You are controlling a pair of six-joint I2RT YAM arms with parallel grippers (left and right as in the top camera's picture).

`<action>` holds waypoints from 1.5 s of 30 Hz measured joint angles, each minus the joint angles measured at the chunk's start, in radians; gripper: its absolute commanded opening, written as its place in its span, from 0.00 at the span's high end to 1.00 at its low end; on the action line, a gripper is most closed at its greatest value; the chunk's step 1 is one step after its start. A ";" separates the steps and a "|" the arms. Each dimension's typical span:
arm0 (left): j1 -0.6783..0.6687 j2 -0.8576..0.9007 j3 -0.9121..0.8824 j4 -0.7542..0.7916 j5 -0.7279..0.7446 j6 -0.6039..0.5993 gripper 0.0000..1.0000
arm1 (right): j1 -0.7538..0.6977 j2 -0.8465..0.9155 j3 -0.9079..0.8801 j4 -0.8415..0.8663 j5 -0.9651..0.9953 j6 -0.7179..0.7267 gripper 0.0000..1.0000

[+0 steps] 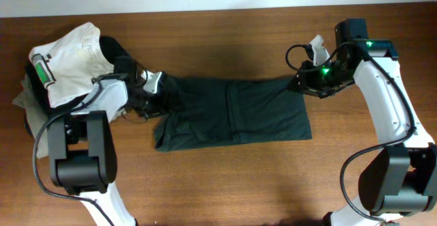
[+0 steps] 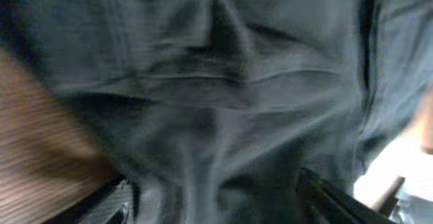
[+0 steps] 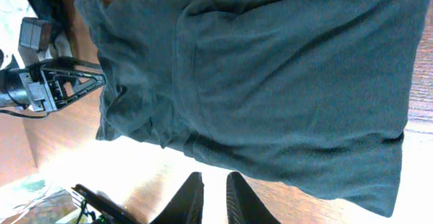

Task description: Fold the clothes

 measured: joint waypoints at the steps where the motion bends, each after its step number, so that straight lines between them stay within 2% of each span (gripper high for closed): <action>1: 0.003 0.005 -0.013 0.025 0.039 0.002 0.69 | 0.000 0.000 0.000 0.000 0.000 -0.001 0.83; 3: -0.016 0.035 -0.039 0.035 0.096 0.003 0.91 | 0.000 0.000 0.000 -0.002 0.000 0.000 0.83; 5: -0.018 0.045 -0.047 0.037 0.097 0.005 0.99 | 0.000 0.000 0.000 -0.003 0.000 -0.001 0.83; 7: -0.018 0.053 -0.041 0.015 0.103 0.003 0.99 | 0.000 0.000 0.000 -0.003 0.000 0.000 0.83; 10: -0.007 0.071 0.051 -0.180 0.031 0.003 1.00 | 0.000 0.000 0.000 -0.011 0.000 -0.001 0.82; 13: 0.029 0.064 0.294 -0.414 -0.093 0.003 0.99 | 0.000 0.000 0.000 -0.012 0.000 -0.001 0.82; 16: 0.009 0.024 0.602 -0.595 -0.216 0.011 1.00 | 0.000 0.000 0.000 -0.010 0.000 0.000 0.82; 18: -0.053 0.021 0.639 -0.621 -0.241 0.011 1.00 | 0.000 0.000 0.000 -0.010 0.000 0.000 0.82; 22: -0.282 0.021 0.634 -0.608 -0.304 0.010 0.99 | 0.000 0.000 0.000 -0.010 0.000 0.000 0.82; 26: -0.440 0.020 0.532 -0.468 -0.354 -0.041 1.00 | 0.000 0.000 0.000 -0.007 0.000 0.000 0.81; 27: -0.470 0.021 0.499 -0.417 -0.357 -0.060 1.00 | 0.000 0.000 0.000 -0.006 0.000 0.000 0.78; 28: -0.497 0.021 0.468 -0.380 -0.359 -0.082 0.98 | 0.000 0.000 0.000 -0.007 0.000 0.000 0.78; 29: -0.522 0.021 0.444 -0.332 -0.363 -0.106 0.85 | 0.000 0.000 0.000 -0.007 0.000 0.000 0.77; 30: -0.547 0.021 0.424 -0.279 -0.366 -0.130 0.54 | 0.000 0.000 0.000 -0.003 0.000 0.000 0.77; 31: -0.566 0.021 0.410 -0.249 -0.366 -0.150 0.36 | 0.000 0.000 0.000 0.000 0.000 0.000 0.76; 32: -0.600 0.021 0.396 -0.220 -0.365 -0.170 0.32 | 0.000 0.000 0.000 0.003 0.000 0.000 0.76; 34: -0.634 0.021 0.395 -0.226 -0.365 -0.181 0.31 | 0.000 0.000 0.000 0.005 0.013 -0.001 0.72; 37: -0.649 0.023 0.458 -0.337 -0.360 -0.182 0.32 | 0.000 0.000 0.000 0.008 0.026 -0.003 0.69; 41: -0.645 0.022 0.798 -0.566 -0.380 -0.154 0.32 | 0.000 0.000 0.000 0.012 0.032 -0.001 0.66; 42: -0.645 0.019 0.888 -0.644 -0.460 -0.139 0.34 | 0.001 0.000 0.000 0.015 0.035 -0.002 0.64; 43: -0.644 0.013 0.938 -0.693 -0.555 -0.131 0.48 | 0.004 0.000 0.000 0.016 0.035 -0.001 0.64; 45: -0.622 0.010 0.939 -0.763 -0.679 -0.119 0.92 | 0.017 0.000 0.000 0.018 0.057 -0.001 0.64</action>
